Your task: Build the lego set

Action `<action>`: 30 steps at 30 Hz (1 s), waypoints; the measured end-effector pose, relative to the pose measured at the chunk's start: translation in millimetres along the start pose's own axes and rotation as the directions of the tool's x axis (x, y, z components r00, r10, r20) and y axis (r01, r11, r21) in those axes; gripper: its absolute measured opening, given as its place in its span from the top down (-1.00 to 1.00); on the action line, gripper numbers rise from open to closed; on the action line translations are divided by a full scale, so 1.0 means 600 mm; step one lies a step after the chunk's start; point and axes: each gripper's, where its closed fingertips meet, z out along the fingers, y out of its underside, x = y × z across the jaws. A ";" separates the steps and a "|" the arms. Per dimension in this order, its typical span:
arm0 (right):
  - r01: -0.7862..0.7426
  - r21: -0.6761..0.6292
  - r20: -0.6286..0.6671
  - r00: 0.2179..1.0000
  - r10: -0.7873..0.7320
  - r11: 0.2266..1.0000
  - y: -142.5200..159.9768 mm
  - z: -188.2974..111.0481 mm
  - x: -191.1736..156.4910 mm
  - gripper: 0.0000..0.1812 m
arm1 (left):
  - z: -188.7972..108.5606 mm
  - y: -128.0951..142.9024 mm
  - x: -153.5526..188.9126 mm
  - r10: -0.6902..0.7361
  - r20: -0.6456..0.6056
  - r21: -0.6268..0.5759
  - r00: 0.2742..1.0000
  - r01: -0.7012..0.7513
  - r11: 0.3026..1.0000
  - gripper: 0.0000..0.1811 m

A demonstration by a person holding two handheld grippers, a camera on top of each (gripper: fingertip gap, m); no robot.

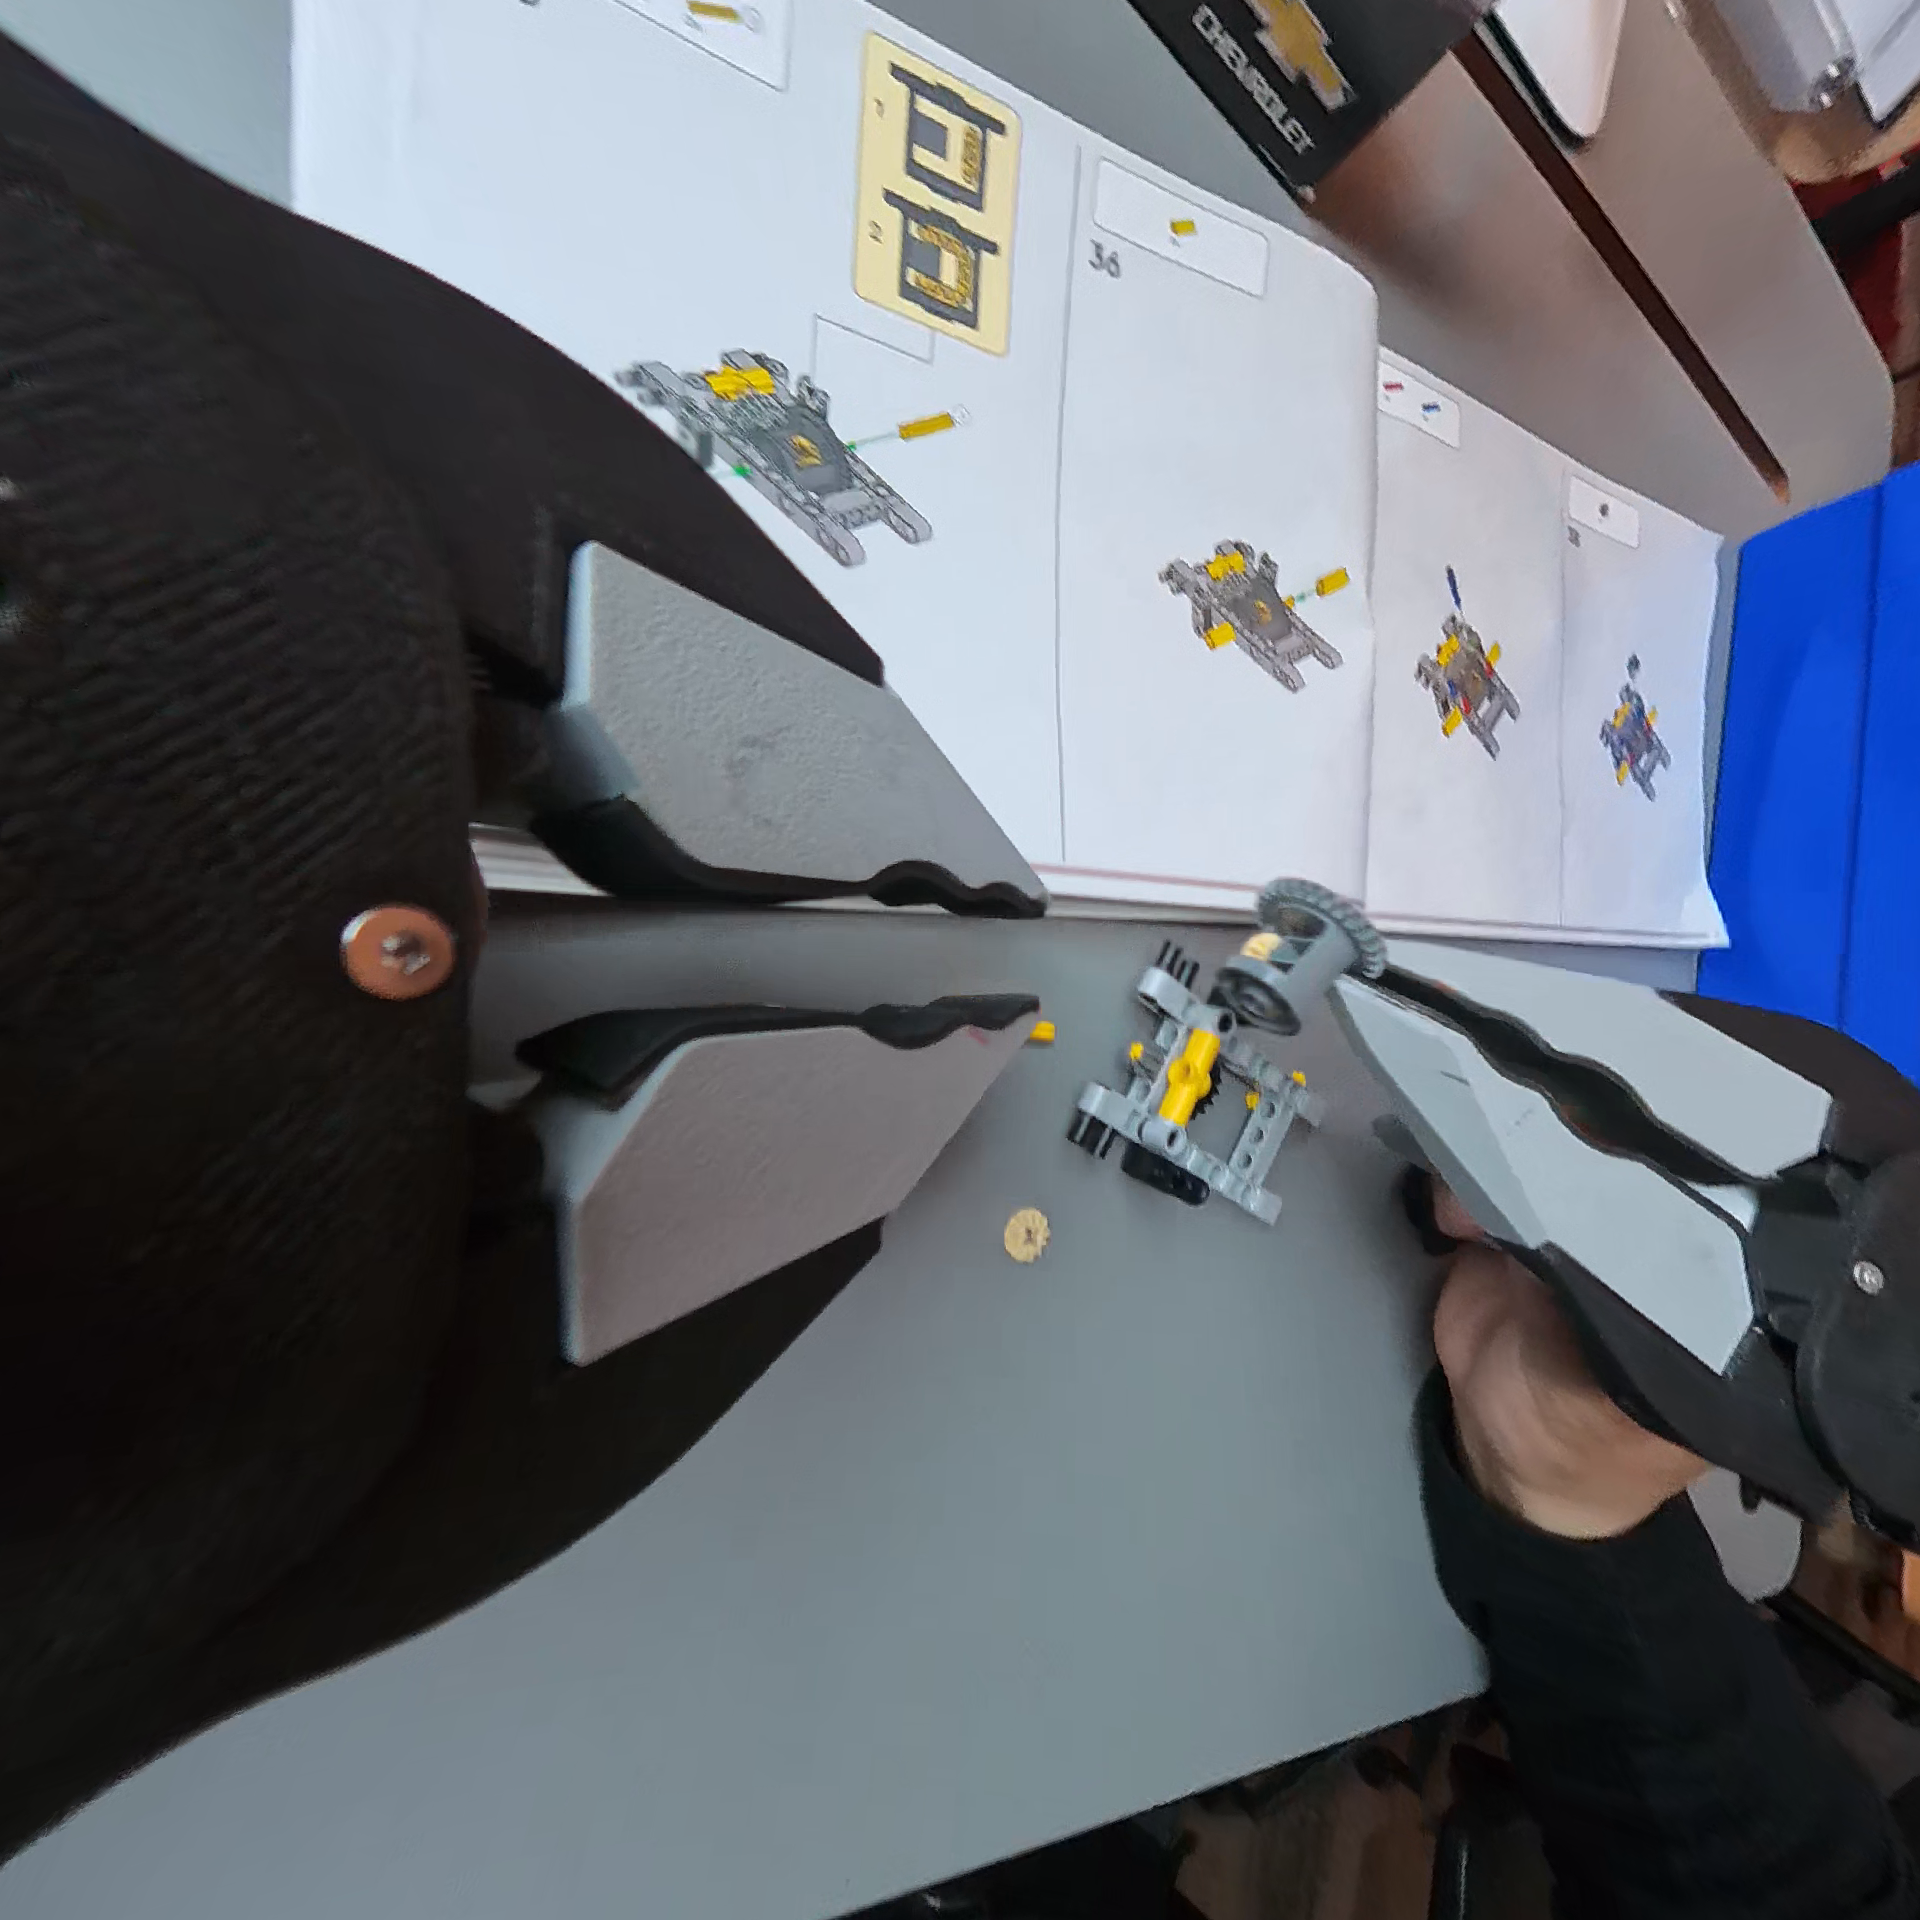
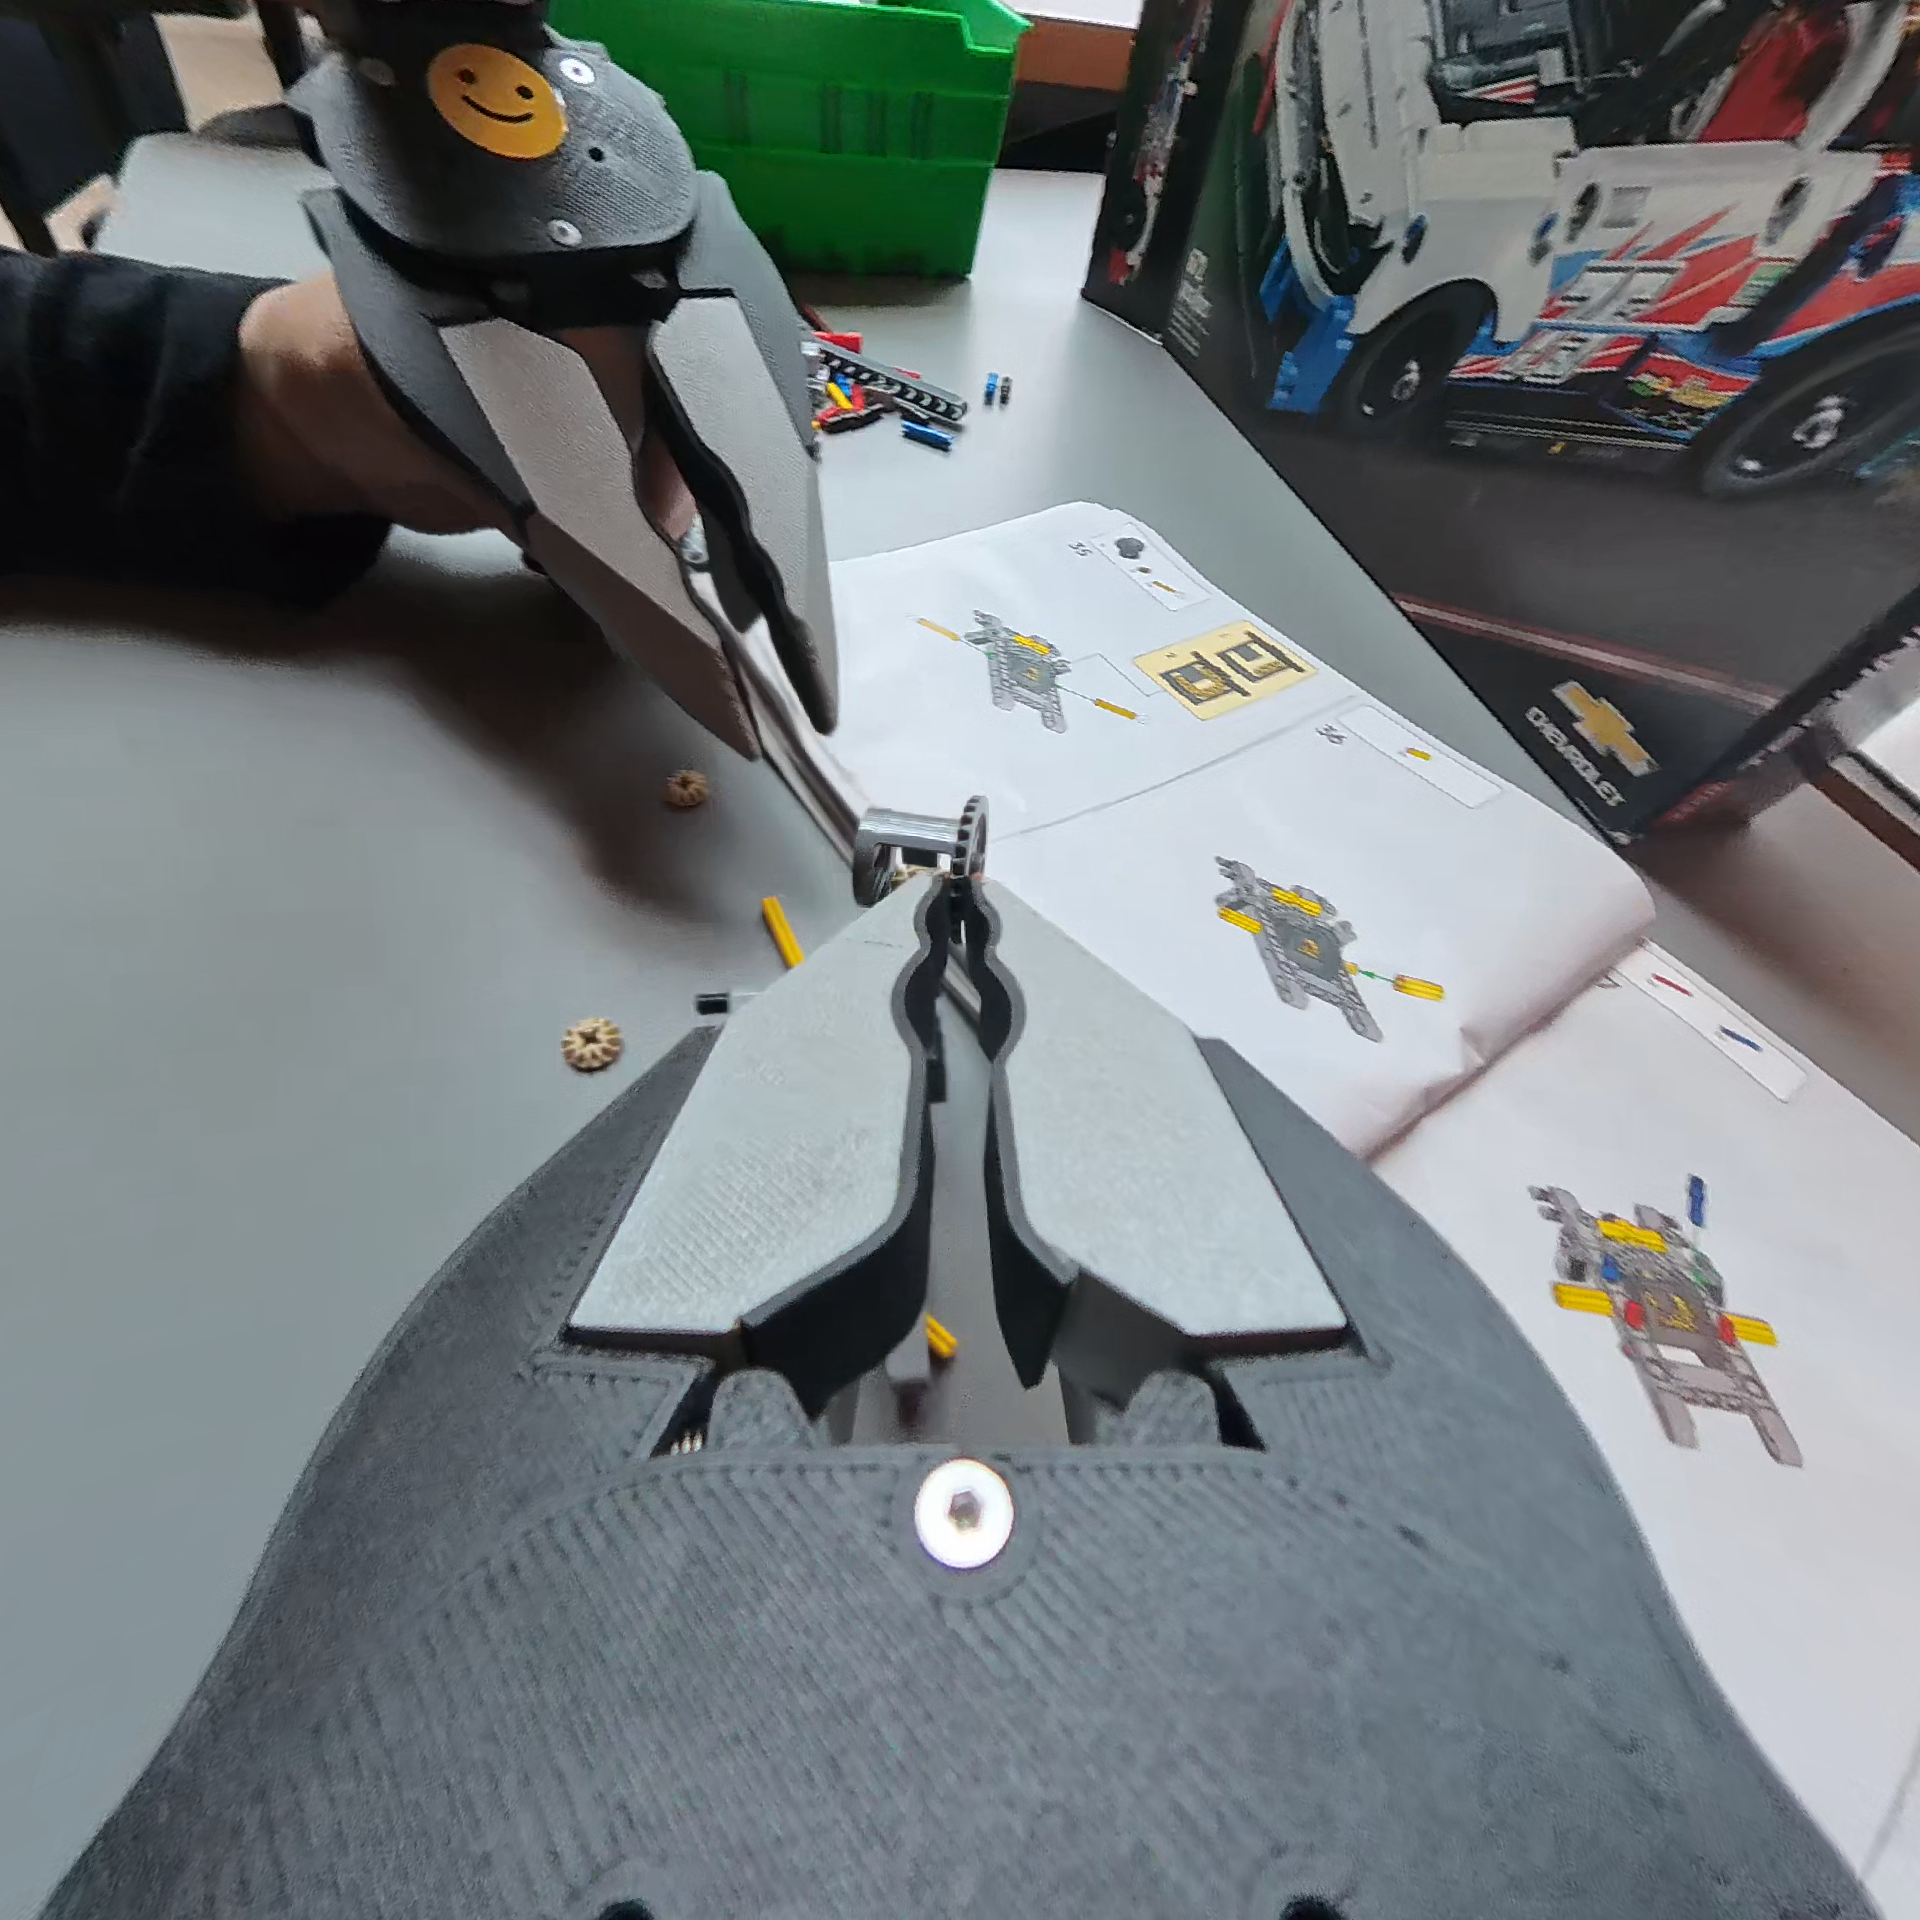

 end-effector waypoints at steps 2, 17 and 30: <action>-0.012 -0.011 -0.036 0.999 0.012 1.000 0.004 -0.006 0.020 1.00 | -0.007 0.003 -0.012 -0.027 0.014 0.005 1.000 0.027 1.000 0.87; -0.134 -0.006 -0.192 0.973 0.131 0.991 0.022 -0.038 0.105 1.00 | -0.018 0.009 -0.040 -0.061 0.081 0.005 0.995 0.061 0.998 0.87; -0.210 0.001 -0.188 0.960 0.207 0.978 0.029 -0.037 0.114 1.00 | -0.018 0.012 -0.040 -0.047 0.090 -0.009 0.995 0.048 0.999 0.89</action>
